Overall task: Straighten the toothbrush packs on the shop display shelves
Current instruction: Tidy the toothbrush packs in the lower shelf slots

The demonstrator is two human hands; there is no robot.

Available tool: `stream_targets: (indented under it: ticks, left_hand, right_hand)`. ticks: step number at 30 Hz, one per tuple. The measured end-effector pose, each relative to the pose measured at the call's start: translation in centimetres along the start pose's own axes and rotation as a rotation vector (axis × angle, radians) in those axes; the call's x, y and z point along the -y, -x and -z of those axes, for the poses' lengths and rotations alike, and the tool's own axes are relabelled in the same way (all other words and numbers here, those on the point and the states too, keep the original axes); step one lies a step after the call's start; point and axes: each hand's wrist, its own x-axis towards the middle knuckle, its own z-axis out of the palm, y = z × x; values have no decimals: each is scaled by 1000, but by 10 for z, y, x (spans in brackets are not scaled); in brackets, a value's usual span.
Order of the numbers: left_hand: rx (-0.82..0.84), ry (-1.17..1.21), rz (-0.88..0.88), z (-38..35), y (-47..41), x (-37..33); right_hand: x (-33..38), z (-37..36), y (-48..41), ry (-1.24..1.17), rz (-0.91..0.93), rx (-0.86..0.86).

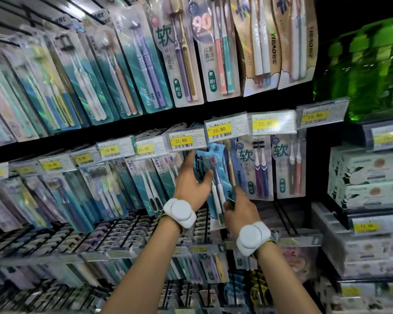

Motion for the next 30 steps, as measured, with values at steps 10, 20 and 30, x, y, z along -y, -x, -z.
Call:
stream_targets:
  ticks: [10,20,30]
  left_hand:
    - [-14,12,-44,1,-8,-3]
    - [-74,-29,22,2,-8,5]
    - [-91,-93,137,9,2,8]
  right_hand:
    - [11,1,-5,-30,66,-44]
    - [19,8,-30,66,85,38]
    - [21,-5,-51,95,105,32]
